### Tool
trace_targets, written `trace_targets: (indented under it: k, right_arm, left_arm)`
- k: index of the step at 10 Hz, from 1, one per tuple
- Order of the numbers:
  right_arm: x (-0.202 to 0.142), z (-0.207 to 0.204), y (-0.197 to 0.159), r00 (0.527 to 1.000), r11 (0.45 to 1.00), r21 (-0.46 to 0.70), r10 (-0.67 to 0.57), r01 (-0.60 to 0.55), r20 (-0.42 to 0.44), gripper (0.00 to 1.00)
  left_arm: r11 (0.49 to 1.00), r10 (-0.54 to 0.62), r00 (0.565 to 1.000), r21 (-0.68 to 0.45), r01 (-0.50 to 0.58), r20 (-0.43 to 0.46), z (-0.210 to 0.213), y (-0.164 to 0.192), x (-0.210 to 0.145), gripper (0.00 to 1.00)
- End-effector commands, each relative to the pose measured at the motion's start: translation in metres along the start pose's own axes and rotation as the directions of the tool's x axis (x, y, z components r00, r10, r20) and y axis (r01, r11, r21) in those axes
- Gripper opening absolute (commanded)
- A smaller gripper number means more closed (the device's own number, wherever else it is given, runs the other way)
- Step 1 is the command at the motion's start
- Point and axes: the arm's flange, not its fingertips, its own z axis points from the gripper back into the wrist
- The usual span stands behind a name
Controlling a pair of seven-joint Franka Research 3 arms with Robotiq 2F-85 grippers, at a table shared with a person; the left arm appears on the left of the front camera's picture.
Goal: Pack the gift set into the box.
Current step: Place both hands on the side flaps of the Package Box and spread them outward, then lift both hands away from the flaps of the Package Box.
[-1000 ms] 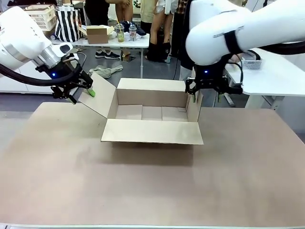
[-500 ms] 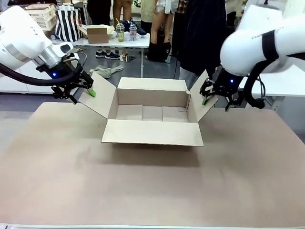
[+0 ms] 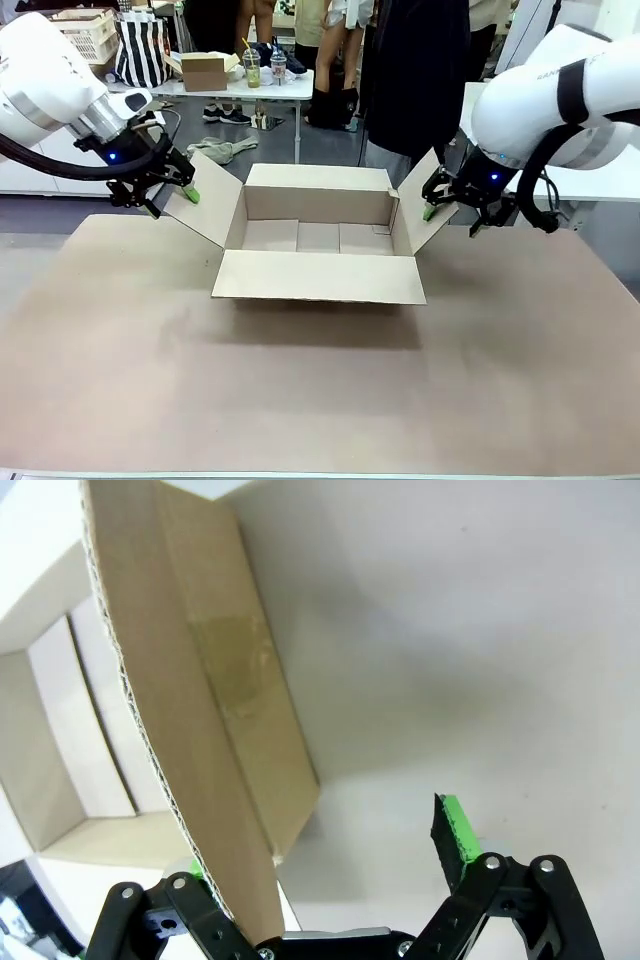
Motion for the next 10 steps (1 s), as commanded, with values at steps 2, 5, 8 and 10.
trace_targets:
  k: [2, 5, 8, 10]
  right_arm:
    - [0.0007, 0.0018, 0.0044, 1.0, 0.999, -0.037, -0.018, 0.018, -0.006, 1.0]
    - [0.0007, 0.0018, 0.0044, 1.0, 0.999, -0.037, -0.018, 0.018, -0.006, 1.0]
    - [0.0007, 0.0018, 0.0044, 1.0, 0.999, -0.037, -0.018, 0.018, -0.006, 1.0]
    - [0.0007, 0.0018, 0.0044, 1.0, 0.999, -0.037, -0.018, 0.018, -0.006, 1.0]
  left_arm:
    - [1.0, 0.01, 1.0, 0.013, -0.01, 0.001, 0.0011, -0.0014, -0.0005, 1.0]
    - [1.0, 0.01, 1.0, 0.013, -0.01, 0.001, 0.0011, -0.0014, -0.0005, 1.0]
    - [1.0, 0.01, 1.0, 0.013, -0.01, 0.001, 0.0011, -0.0014, -0.0005, 1.0]
    - [1.0, 0.01, 1.0, 0.013, -0.01, 0.001, 0.0011, -0.0014, -0.0005, 1.0]
